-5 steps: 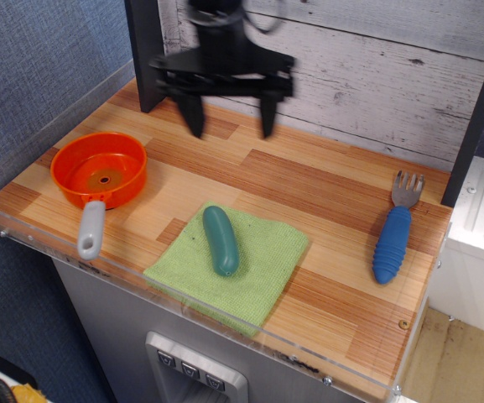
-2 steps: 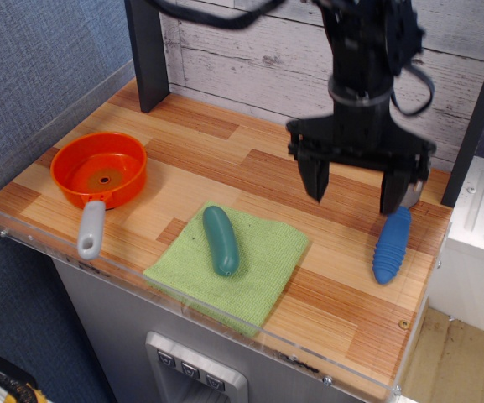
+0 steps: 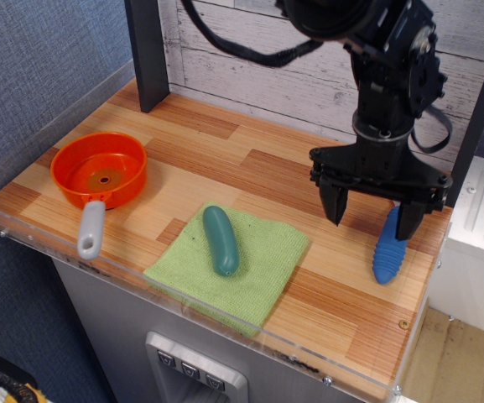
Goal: Pick up the blue fork and keep it in far left corner
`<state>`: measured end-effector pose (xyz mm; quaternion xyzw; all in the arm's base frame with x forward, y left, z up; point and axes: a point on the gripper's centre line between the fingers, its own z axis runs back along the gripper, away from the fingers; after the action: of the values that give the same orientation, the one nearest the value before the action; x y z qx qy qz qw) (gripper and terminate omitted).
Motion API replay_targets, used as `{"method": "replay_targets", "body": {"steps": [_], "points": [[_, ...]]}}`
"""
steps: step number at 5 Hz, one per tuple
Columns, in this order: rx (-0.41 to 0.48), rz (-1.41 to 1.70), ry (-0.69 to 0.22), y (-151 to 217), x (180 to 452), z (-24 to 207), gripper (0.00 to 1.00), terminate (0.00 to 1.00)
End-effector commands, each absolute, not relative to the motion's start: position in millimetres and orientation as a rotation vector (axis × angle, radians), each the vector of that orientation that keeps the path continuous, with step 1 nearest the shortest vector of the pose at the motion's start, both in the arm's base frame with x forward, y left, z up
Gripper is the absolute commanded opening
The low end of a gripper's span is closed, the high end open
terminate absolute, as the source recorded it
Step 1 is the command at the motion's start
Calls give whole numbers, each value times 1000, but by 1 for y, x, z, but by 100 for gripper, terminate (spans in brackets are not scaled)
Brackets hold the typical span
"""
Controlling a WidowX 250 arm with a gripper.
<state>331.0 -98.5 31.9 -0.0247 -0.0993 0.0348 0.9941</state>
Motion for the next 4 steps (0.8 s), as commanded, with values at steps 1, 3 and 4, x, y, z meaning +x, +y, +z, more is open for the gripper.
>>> {"method": "replay_targets", "body": {"steps": [1, 3, 4], "points": [[-68, 62, -251, -111, 335, 39, 100, 0], [-60, 93, -248, -117, 338, 31, 100, 0], [-29, 105, -217, -119, 339, 22, 100, 0]]}}
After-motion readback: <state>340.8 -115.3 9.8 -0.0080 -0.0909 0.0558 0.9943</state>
